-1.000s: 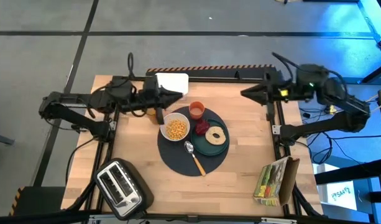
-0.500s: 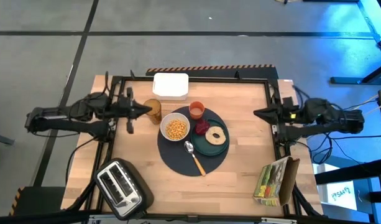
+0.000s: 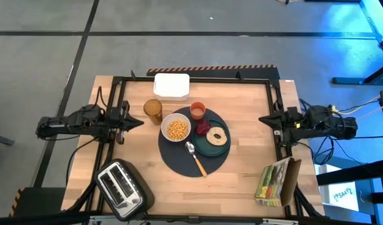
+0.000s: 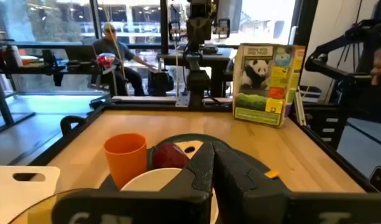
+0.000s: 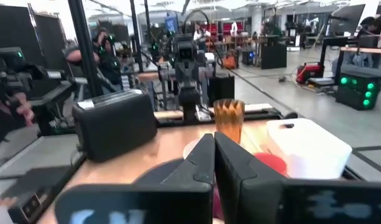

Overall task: Arrange a breakfast setting
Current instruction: Return to Home Position

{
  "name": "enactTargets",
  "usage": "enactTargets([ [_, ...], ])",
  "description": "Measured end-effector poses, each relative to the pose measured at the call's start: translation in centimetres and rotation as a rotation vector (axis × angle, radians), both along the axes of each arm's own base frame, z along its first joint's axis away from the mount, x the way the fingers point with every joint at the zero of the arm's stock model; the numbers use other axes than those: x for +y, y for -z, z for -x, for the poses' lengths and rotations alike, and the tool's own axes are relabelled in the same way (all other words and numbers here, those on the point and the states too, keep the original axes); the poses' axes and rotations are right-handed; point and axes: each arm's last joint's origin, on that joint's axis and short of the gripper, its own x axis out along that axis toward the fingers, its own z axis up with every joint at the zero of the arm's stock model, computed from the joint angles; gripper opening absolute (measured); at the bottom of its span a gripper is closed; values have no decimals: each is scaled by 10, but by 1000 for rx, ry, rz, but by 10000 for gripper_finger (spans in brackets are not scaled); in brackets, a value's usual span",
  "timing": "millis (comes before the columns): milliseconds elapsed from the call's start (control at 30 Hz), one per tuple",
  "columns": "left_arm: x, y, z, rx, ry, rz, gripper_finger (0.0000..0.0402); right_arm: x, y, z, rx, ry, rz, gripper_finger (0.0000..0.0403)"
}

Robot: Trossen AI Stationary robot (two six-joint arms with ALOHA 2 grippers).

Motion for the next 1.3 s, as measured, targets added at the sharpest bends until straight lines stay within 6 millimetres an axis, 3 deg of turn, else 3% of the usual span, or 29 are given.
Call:
enactTargets([
  [333,-2,31,-2,47,68,6,0,2,41,-7,12,-37,-7,0],
  [667,-3,42,-1,32,71,3,0,5,76,-27,-47,-46,-41,0],
  [933,-5,46,-2,42,74,-9,0,5,79,-28,-46,-35,-35,0],
  [1067,-6,46,-2,41,82,-18,0,5,90,-32,-10,-27,-32,0],
  [1300,-8,64,-9,6,109,-7,0,5,106,-38,-79,-29,-45,0],
])
